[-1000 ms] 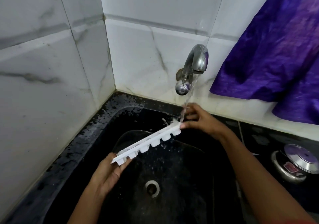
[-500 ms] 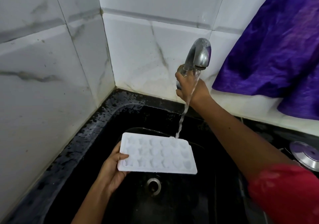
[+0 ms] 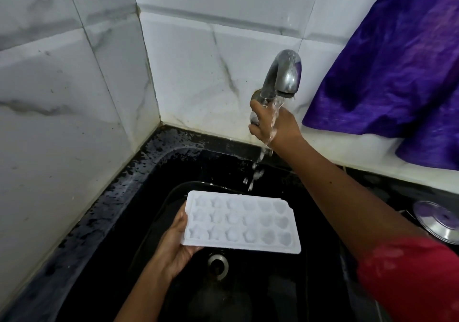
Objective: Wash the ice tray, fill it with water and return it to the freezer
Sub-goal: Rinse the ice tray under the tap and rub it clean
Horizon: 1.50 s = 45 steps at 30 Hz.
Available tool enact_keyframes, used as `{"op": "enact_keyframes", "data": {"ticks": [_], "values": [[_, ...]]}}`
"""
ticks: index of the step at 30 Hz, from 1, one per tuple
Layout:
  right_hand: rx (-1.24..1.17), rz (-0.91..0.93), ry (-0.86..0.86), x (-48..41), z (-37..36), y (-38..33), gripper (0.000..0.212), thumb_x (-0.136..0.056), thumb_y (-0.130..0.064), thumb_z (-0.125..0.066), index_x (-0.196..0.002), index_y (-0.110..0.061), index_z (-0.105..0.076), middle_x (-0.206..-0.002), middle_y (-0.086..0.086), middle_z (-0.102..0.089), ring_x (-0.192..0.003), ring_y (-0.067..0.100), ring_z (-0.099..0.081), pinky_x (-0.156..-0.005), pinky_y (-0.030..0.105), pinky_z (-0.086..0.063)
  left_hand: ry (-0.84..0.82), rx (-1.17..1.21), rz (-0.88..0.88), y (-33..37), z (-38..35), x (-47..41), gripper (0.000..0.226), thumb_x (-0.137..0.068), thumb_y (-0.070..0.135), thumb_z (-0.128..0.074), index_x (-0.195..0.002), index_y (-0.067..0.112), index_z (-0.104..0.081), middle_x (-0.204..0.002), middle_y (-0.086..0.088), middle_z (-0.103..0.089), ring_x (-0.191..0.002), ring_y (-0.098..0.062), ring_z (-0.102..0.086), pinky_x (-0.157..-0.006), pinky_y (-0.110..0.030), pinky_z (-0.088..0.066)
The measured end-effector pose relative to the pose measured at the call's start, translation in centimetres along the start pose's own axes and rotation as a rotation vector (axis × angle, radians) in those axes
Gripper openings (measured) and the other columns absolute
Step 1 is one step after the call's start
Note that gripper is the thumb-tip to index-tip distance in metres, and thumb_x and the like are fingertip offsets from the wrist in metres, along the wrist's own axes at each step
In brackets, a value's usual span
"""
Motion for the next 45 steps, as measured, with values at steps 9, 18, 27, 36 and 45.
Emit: {"op": "enact_keyframes", "data": {"ticks": [9,18,27,36,45], "values": [[0.069,0.050,-0.001,-0.2,0.0,-0.5,0.032,-0.089,-0.020,-0.054,-0.119,-0.013,-0.045,-0.095,0.002,-0.045,-0.079,0.020,-0.046,-0.068,0.033,-0.041,-0.032,-0.113,0.087,-2.5,-3.7,-0.6,0.057,-0.074,0.047,-0.068,-0.127,0.031,-0.054,-0.116,-0.008,-0.068,-0.100,-0.033,-0.066,-0.059,-0.050,-0.055],[0.152,0.065,-0.042,-0.1,0.4,-0.8,0.032,-0.091,-0.018,-0.052,-0.121,-0.011,-0.043,-0.102,0.009,-0.054,-0.078,0.022,-0.052,-0.069,0.035,-0.048,-0.052,-0.107,0.089,-4.1,-6.8,-2.0,0.035,-0.097,0.032,-0.041,-0.130,0.029,-0.051,-0.115,-0.007,-0.068,-0.100,-0.032,-0.067,-0.062,-0.049,-0.057],[0.065,0.044,-0.049,-0.2,0.2,-0.5,0.021,-0.090,-0.017,-0.053,-0.109,-0.014,-0.045,-0.094,0.011,-0.049,-0.073,0.023,-0.055,-0.058,0.026,-0.041,-0.042,-0.126,0.059,-3.5,-6.9,-2.7,0.033,-0.099,0.031,-0.041,-0.130,0.028,-0.052,-0.115,-0.007,-0.068,-0.100,-0.031,-0.067,-0.063,-0.046,-0.057],[-0.185,0.028,-0.019,0.7,0.9,0.6,0.037,-0.087,-0.016,-0.063,-0.121,-0.006,-0.053,-0.109,0.011,-0.055,-0.086,0.015,-0.058,-0.075,0.012,-0.040,0.009,-0.031,0.075,-3.7,-7.8,-3.7,0.030,-0.098,0.030,-0.041,-0.124,0.026,-0.055,-0.106,-0.009,-0.071,-0.092,-0.032,-0.069,-0.062,-0.053,-0.057],[-0.155,-0.255,-0.031,7.4,-0.8,8.4,0.050,-0.094,-0.025,-0.051,-0.142,-0.025,-0.036,-0.130,0.006,-0.054,-0.121,0.025,-0.047,-0.102,0.043,-0.034,-0.019,-0.022,0.091,-4.8,-9.2,-5.0,0.036,-0.099,0.029,-0.040,-0.133,0.025,-0.049,-0.121,-0.013,-0.064,-0.104,-0.037,-0.063,-0.061,-0.050,-0.057]]}}
Point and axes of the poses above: each hand's wrist, its own x-axis away from the middle knuckle, its own z-axis out of the back of the hand, y = z × x, the point moved 10 cm from there along -x, towards the middle knuckle
